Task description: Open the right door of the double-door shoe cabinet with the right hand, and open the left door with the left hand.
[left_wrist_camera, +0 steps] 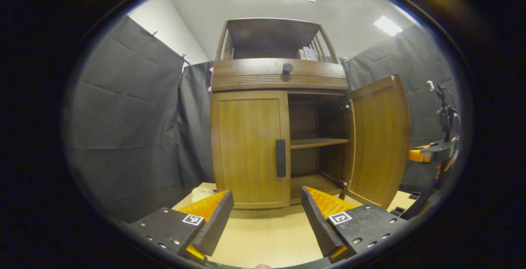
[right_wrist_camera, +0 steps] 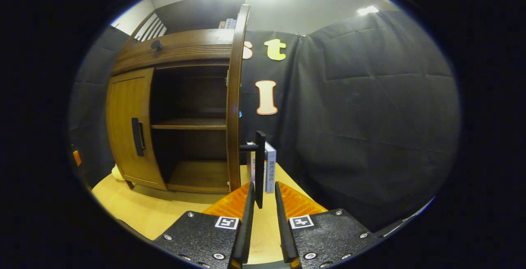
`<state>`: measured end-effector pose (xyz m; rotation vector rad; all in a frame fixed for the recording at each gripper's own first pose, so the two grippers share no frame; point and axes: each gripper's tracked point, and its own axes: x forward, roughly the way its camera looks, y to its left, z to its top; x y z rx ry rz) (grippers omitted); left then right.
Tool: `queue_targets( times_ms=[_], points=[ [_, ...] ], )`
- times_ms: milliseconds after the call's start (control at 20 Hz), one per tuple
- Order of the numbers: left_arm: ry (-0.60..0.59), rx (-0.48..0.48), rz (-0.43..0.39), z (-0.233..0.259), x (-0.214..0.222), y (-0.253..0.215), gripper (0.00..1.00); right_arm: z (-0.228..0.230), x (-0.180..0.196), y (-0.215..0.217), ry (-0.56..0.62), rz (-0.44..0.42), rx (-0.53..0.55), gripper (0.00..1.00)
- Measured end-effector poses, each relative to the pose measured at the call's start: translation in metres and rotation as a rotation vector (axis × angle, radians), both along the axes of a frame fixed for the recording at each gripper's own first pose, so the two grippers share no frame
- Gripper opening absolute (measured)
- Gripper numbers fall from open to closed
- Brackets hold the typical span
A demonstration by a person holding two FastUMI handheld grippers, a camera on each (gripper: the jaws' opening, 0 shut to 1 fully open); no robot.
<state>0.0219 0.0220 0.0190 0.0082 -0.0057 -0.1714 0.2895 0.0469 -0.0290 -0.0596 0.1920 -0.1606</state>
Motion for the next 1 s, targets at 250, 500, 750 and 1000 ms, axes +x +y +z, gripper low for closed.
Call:
queue_targets(
  times_ms=[250, 500, 750, 1000],
  points=[
    [-0.026, 0.025, -0.018, 0.001, 0.002, -0.003, 0.94, -0.001, -0.002, -0.012, -0.001, -0.006, 0.043, 0.43],
    [-0.049, 0.041, -0.040, 0.002, 0.004, -0.006, 0.94, 0.018, -0.022, -0.023, -0.065, -0.015, 0.040, 0.94],
    [-0.046, 0.018, -0.037, 0.004, 0.005, -0.009, 0.99, 0.018, -0.035, -0.024, -0.059, -0.009, 0.018, 0.94],
    [-0.044, 0.025, -0.026, 0.003, 0.010, -0.009, 0.97, 0.014, -0.038, -0.023, -0.056, -0.005, 0.032, 0.94]
  ],
)
